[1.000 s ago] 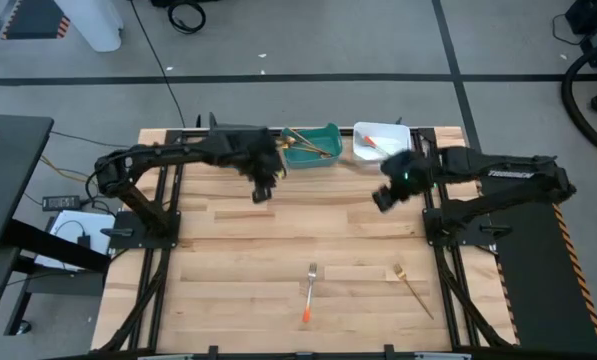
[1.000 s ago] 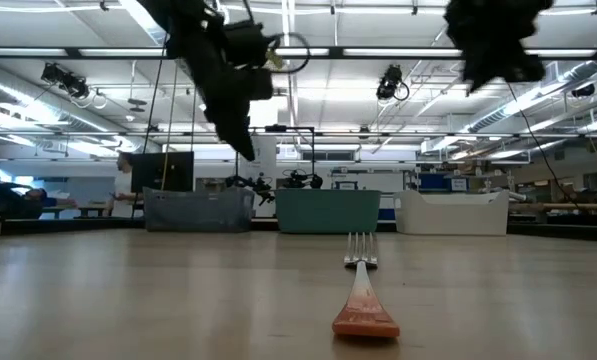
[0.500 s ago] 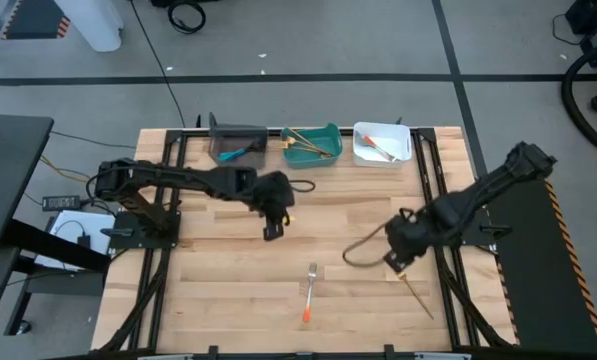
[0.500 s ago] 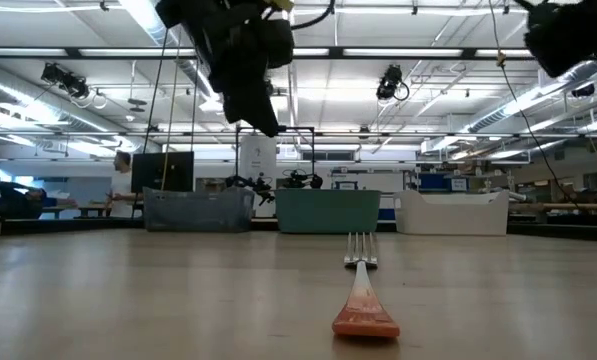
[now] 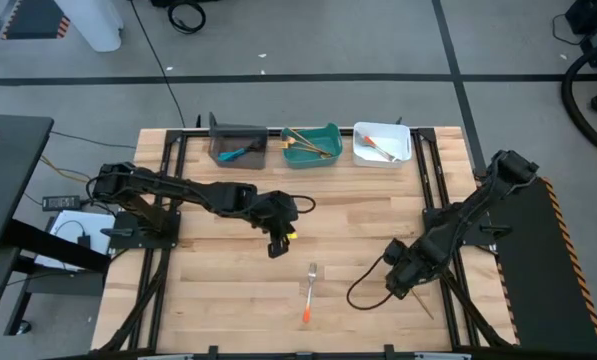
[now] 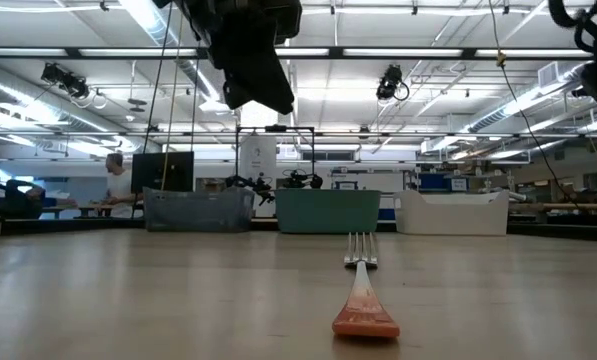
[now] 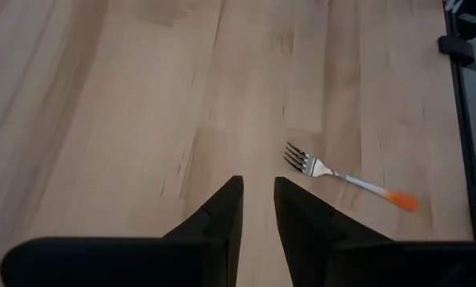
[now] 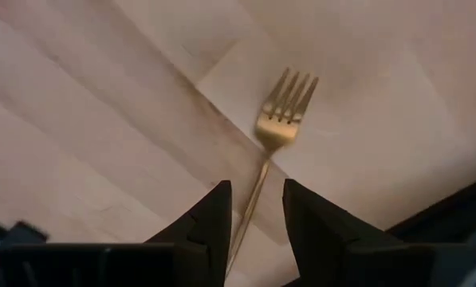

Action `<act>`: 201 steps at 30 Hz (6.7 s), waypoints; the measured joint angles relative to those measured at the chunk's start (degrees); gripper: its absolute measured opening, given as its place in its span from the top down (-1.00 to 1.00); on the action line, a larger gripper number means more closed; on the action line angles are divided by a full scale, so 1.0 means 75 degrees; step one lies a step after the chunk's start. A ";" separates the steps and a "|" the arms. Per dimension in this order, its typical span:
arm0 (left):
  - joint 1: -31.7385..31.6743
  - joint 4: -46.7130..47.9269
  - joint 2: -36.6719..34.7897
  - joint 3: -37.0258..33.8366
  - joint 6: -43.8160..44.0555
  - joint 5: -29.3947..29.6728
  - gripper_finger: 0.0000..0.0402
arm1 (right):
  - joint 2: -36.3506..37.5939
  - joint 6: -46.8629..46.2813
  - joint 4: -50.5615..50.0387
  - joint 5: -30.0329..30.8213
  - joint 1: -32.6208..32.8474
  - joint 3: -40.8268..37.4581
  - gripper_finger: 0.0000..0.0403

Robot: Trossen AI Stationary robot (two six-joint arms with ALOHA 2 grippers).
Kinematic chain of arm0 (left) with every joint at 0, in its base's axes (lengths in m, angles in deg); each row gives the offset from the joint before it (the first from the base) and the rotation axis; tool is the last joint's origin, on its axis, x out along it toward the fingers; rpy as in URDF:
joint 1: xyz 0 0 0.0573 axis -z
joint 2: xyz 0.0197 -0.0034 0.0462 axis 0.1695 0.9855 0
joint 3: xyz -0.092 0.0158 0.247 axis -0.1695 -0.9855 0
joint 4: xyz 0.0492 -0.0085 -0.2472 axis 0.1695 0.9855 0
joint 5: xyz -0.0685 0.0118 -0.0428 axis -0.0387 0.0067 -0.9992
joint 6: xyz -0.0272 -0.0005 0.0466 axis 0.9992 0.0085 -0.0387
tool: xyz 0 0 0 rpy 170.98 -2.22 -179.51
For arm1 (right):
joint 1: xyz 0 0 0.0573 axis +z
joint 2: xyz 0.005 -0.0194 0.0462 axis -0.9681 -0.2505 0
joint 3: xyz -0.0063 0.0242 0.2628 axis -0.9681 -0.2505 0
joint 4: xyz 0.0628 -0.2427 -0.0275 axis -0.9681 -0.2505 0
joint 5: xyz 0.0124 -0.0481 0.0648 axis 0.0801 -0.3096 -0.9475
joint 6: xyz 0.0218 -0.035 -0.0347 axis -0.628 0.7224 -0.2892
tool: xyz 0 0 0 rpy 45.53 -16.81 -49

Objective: Sort silverware by color (type)
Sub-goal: Put the gold fork into the green bin, then put the orange fork into the white bin

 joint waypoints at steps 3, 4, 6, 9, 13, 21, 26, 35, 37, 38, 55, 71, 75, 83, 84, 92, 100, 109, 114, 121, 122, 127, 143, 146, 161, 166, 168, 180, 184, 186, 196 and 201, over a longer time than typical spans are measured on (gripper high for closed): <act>0.0021 -0.0043 0.0000 0.0000 0.0185 0.0005 0.59 | -0.0342 -0.0164 0.0224 -0.0011 0.0147 0.0000 0.39; 0.0036 -0.0042 0.0000 0.0000 0.0238 0.0009 0.59 | -0.0441 -0.0213 0.0323 -0.0017 0.0199 0.0000 0.39; 0.0038 -0.0039 0.0000 0.0000 0.0341 0.0014 0.59 | -0.0629 -0.0316 0.0412 -0.0039 0.0297 0.0000 0.39; 0.0037 -0.0039 0.0000 0.0000 0.0379 0.0014 0.59 | -0.0890 -0.0505 0.0410 -0.0038 0.0406 0.0000 0.39; 0.0042 -0.0045 0.0000 0.0000 0.0373 0.0011 0.59 | -0.1173 -0.0627 0.0424 -0.0031 0.0466 0.0000 0.40; 0.0039 -0.0049 0.0003 0.0000 0.0367 0.0008 0.59 | -0.1341 -0.0867 0.1436 -0.0180 0.0466 -0.0667 0.40; 0.0039 -0.0048 0.0003 0.0000 0.0364 0.0008 0.59 | -0.1243 -0.1058 0.2030 -0.0449 0.0437 -0.1117 0.43; -0.0320 -0.0051 0.0003 0.0000 0.0350 -0.0004 0.59 | -0.0908 -0.1066 0.1878 -0.0177 0.0455 -0.1122 0.93; -0.0564 -0.0072 0.0003 0.0000 0.0353 -0.0004 0.59 | -0.0751 -0.1115 0.1849 -0.0085 0.0377 -0.1148 0.93; -0.0705 -0.0109 0.0003 0.0000 0.0353 -0.0004 0.59 | -0.0628 -0.1146 0.1783 0.0054 0.0317 -0.1154 0.94; -0.3329 -0.3489 0.0006 0.0003 -0.0245 -0.2640 0.59 | 0.2874 0.2338 0.4868 0.5225 -0.4566 -0.1131 0.97; -0.4715 -0.4096 0.0009 0.0006 -0.0338 -0.3974 0.59 | 0.1392 0.4964 1.1240 0.2320 -0.8420 -0.1116 0.97; -0.4876 -0.4186 0.0009 0.0006 -0.0152 -0.3996 0.59 | 0.0860 0.5121 1.1398 0.2270 -0.8457 -0.0621 0.97; -0.5057 -0.4371 0.0009 0.0006 0.0016 -0.3629 0.59 | -0.0158 0.5800 1.0351 0.1986 -0.8556 0.0923 0.97; -0.5108 -0.4302 0.0008 0.0007 0.0040 -0.3587 0.59 | -0.0241 0.5856 1.0288 0.1929 -0.8559 0.1057 0.97; -0.5218 -0.4174 0.0009 0.0012 0.0113 -0.3575 0.62 | -0.0734 0.5984 0.9831 0.1611 -0.8536 0.1914 0.98; -0.5107 -0.4077 0.0012 0.0006 -0.0341 -0.3556 0.89 | -0.0989 0.6133 0.9682 0.1340 -0.8521 0.2110 0.98; -0.5107 -0.3906 0.0009 0.0006 -0.0760 -0.3408 0.89 | -0.0830 0.6690 0.9348 0.0722 -0.8634 0.2110 0.83; -0.5122 -0.3920 0.0009 0.0006 -0.1067 -0.3059 0.89 | -0.0615 0.6722 0.8873 0.0645 -0.8746 0.2110 0.60; -0.5199 -0.3928 0.0009 0.0006 -0.1759 -0.2552 0.89 | 0.0112 0.6792 0.7982 0.0703 -0.9167 0.2107 0.44; -0.5246 -0.3918 0.0009 0.0006 -0.1860 -0.2500 0.89 | 0.0214 0.6839 0.7901 0.0712 -0.9221 0.2107 0.44; -0.5506 -0.3814 0.0358 0.0109 -0.2301 -0.2176 0.89 | 0.0660 0.7254 0.7580 0.0722 -0.9420 0.2107 0.44; -0.5457 -0.0331 0.3720 0.3852 -0.3887 -0.2251 0.73 | 0.0899 0.7386 0.6358 0.0826 -0.9827 0.2107 0.44; -0.5389 -0.0376 0.4007 0.4017 -0.3893 -0.2294 0.71 | 0.0899 0.7385 0.6137 0.0825 -0.9836 0.2104 0.44; -0.5514 0.2441 0.2851 0.4042 -0.3902 -0.2678 0.64 | 0.0902 0.7202 0.5030 -0.0412 -0.9492 0.2104 0.44; -0.5071 0.4095 0.2178 0.4042 -0.4230 -0.3173 0.64 | 0.0902 0.6900 0.3882 -0.0801 -0.8826 0.2104 0.44; -0.4749 0.4638 0.2009 0.4039 -0.4262 -0.3171 0.64 | 0.0902 0.6877 0.3339 -0.0892 -0.8434 0.2104 0.44; -0.1617 0.5155 0.1898 0.4028 -0.1036 -0.0652 0.64 | 0.0902 0.5406 -0.0115 -0.0147 -0.6112 0.2101 0.44; -0.0739 0.4664 0.1908 0.4028 0.0484 0.0374 0.64 | 0.0902 0.5265 -0.0716 0.0289 -0.5451 0.2101 0.45; -0.0381 0.4490 0.1918 0.4028 0.1488 0.0838 0.65 | 0.0902 0.5029 -0.0889 0.0447 -0.5204 0.2101 0.45; 0.1021 0.3827 0.2295 0.4036 0.4326 0.1610 0.73 | 0.0906 0.4417 -0.1370 0.0632 -0.4670 0.2101 0.45; 0.1403 0.3657 0.2909 0.4025 0.4421 0.1453 0.74 | 0.0957 0.3970 -0.1886 0.0644 -0.4468 0.2098 0.45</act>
